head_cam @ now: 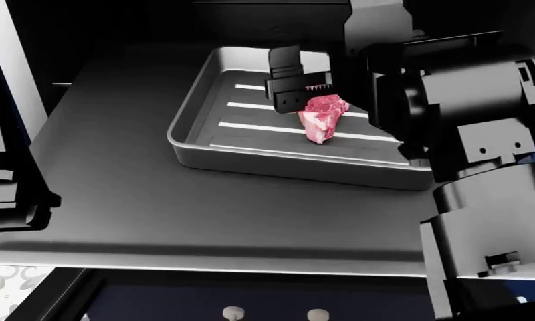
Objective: Pick the steak from the top rack in the oven and place it on the plate on the counter.
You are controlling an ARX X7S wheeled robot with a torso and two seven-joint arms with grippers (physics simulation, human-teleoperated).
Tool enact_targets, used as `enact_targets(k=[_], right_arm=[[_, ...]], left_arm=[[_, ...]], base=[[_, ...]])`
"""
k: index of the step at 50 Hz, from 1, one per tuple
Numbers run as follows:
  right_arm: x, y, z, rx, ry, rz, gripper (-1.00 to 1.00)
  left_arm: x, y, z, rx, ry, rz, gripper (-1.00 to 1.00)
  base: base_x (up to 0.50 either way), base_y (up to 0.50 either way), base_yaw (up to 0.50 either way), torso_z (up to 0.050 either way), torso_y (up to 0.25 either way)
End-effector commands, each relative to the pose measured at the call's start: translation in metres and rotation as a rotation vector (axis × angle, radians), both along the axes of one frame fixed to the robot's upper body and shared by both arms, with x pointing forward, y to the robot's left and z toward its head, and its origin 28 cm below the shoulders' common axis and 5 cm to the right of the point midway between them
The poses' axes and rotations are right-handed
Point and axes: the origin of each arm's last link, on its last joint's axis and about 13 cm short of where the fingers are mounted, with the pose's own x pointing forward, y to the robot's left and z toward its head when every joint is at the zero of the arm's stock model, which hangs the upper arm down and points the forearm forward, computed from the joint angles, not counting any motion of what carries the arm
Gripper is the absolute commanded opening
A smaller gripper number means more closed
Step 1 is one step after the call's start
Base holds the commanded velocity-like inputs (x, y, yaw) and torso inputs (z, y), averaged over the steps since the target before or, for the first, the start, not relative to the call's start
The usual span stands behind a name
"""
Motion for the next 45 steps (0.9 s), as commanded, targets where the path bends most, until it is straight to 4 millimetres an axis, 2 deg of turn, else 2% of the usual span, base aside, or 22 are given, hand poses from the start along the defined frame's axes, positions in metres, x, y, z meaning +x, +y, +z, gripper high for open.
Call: enact_targets(k=[1,25,45], right_arm=[[-0.002,-0.001,-0.006,0.013,0.01,-0.008,1.0],[-0.004,0.0,-0.026,0.038,0.05,-0.012,1.0],[-0.001,-0.001,-0.031,0.037,0.062,-0.025,1.0]], left_arm=[[-0.001,-0.001,-0.001,0.004,0.001,-0.003,1.0],[-0.002,-0.003,-0.002,0.009,0.004,-0.01,1.0],[-0.001,-0.003,-0.003,0.009,0.008,-0.011,1.0]], base=[[0.0,0.0,0.0,0.0,0.0],[0.0,0.0,0.0,0.0,0.0],[0.0,0.0,0.0,0.0,0.0]])
